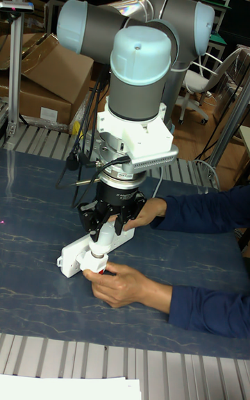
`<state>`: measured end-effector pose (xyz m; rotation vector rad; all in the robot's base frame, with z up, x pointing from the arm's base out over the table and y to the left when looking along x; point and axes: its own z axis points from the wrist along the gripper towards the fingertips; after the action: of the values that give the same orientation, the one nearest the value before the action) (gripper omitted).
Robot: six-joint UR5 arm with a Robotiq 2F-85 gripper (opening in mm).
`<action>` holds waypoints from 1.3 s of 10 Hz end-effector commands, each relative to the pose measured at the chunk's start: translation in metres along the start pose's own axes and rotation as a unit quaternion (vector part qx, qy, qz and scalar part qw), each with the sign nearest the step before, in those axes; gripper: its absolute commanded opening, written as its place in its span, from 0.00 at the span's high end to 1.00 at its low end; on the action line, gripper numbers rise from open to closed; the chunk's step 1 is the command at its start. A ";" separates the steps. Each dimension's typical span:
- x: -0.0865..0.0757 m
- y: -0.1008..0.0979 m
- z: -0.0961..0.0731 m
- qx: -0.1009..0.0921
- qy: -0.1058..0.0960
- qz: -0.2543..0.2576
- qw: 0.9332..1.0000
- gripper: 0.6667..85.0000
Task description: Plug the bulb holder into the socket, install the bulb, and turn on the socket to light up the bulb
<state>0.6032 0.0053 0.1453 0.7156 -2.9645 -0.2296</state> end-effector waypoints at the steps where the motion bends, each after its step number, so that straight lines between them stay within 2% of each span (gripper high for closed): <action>1: -0.004 0.001 -0.001 -0.002 -0.003 0.025 1.000 1.00; 3: -0.005 0.001 -0.001 -0.001 -0.003 0.028 1.000 0.98; 4: -0.006 0.000 -0.002 0.002 -0.005 0.012 1.000 0.80; 5: -0.012 0.004 -0.002 -0.003 -0.014 -0.003 1.000 0.45; 7: -0.017 0.008 -0.005 0.002 -0.008 -0.005 1.000 0.39; 9: -0.020 0.008 -0.003 -0.001 -0.018 -0.011 1.000 0.28; 10: -0.016 0.000 -0.004 0.011 -0.012 -0.013 1.000 0.28; 11: -0.014 -0.004 -0.004 0.015 -0.018 -0.014 1.000 0.28; 12: -0.016 -0.004 -0.003 0.011 -0.026 -0.019 0.999 0.29; 13: -0.017 -0.004 -0.002 0.014 -0.024 -0.023 0.999 0.30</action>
<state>0.6172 0.0090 0.1459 0.7685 -2.9924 -0.2035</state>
